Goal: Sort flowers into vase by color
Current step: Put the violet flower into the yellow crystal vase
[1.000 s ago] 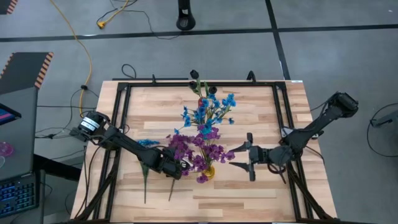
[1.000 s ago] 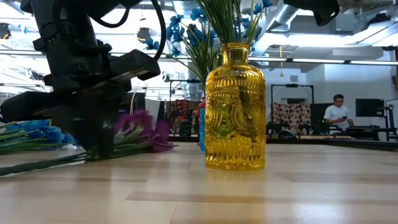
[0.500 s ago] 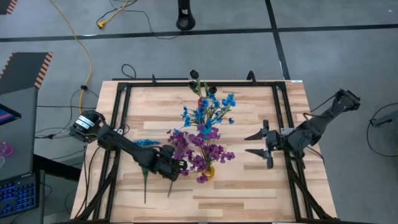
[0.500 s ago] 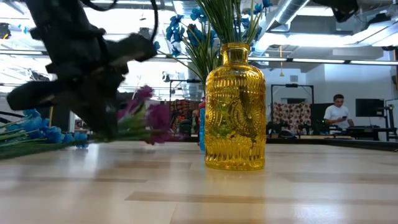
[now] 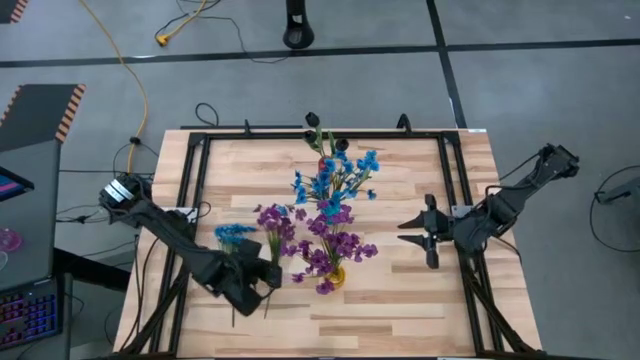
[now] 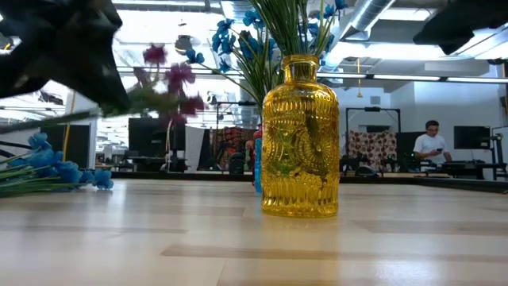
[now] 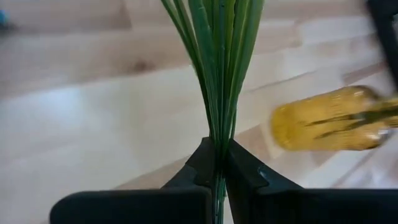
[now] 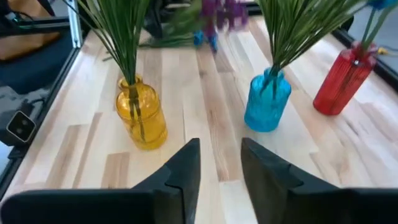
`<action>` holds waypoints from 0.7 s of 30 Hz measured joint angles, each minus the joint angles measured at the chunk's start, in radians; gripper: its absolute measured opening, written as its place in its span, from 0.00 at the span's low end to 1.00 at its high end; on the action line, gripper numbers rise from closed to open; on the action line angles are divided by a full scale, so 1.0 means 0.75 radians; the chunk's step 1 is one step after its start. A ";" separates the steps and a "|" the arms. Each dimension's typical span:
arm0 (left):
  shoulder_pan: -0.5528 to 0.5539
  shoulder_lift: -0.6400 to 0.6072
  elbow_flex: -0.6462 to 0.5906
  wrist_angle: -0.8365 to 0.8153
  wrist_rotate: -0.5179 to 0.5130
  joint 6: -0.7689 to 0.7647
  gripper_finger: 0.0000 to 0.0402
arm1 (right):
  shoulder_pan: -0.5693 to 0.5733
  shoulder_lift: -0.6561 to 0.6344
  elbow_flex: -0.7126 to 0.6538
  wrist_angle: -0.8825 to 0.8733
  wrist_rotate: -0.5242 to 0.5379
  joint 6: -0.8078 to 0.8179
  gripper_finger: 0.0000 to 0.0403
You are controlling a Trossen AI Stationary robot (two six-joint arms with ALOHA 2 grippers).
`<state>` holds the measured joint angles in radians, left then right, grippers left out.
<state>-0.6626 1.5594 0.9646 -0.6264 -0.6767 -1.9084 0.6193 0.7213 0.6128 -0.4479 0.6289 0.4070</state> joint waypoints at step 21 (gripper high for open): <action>-0.173 -0.049 0.001 -0.254 -0.909 -0.135 0.00 | 0.000 0.476 0.000 0.243 -0.001 0.158 0.08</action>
<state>-0.7921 1.5227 0.9653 -0.8169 -1.3585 -2.0095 0.6193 1.0783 0.6125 -0.2660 0.6285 0.5259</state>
